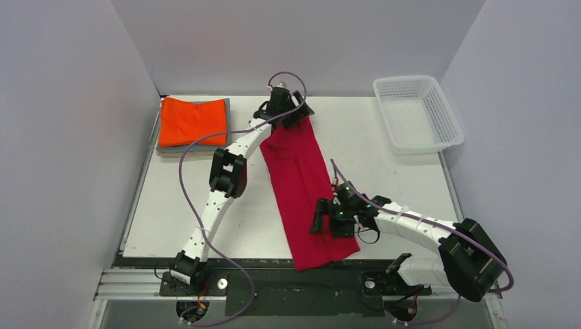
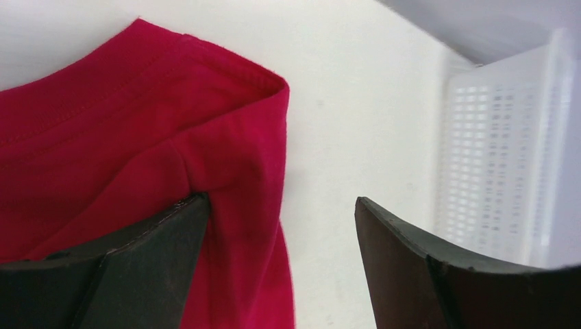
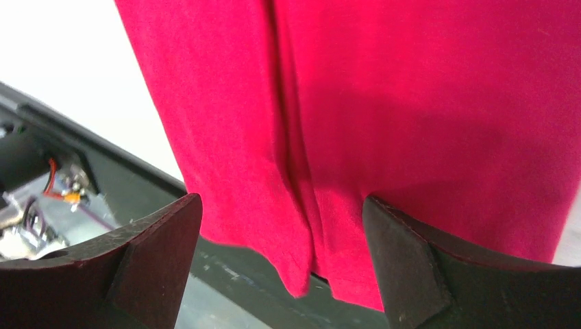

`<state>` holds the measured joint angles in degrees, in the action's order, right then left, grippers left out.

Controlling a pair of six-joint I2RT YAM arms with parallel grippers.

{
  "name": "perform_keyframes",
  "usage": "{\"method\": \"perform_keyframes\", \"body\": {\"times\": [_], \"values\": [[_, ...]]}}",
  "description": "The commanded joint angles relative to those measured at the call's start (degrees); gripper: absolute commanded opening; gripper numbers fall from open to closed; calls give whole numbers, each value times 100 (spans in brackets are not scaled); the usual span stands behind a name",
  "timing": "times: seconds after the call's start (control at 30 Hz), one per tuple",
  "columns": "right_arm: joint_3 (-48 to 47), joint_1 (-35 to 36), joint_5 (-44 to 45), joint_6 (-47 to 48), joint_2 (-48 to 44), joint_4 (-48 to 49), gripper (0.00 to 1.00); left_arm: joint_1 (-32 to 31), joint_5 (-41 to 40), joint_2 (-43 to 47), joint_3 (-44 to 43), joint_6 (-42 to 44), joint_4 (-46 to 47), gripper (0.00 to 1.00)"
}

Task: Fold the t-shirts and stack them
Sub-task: Rotate the tshirt 90 degrees

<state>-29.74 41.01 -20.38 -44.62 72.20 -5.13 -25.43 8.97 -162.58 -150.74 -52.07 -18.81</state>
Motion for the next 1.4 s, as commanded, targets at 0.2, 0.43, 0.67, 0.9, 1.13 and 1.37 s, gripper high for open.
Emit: {"method": "perform_keyframes", "body": {"times": [0.2, 0.43, 0.67, 0.9, 1.13, 1.37], "values": [[-647, 890, -1037, -392, 1313, 829, 83, 71, 104, -924, -157, -1374, 1072, 92], [-1187, 903, -394, -345, 1212, 310, 83, 62, 450, -766, -233, -1400, 1721, 94], [-1489, 829, 1224, -352, -174, -848, 86, 28, 743, 1054, 294, -122, 708, 95], [-983, 809, 2008, -933, -1684, -1670, 87, -330, 440, 3406, 1221, 1454, -1381, 95], [75, 796, 2083, -1617, -2300, -1917, 85, -1437, -1888, 7399, 6354, 1250, -1290, 95], [720, 754, 1708, -1880, -2152, -1487, 70, -2348, -1994, 10442, 10813, -648, -1021, 95]]}}
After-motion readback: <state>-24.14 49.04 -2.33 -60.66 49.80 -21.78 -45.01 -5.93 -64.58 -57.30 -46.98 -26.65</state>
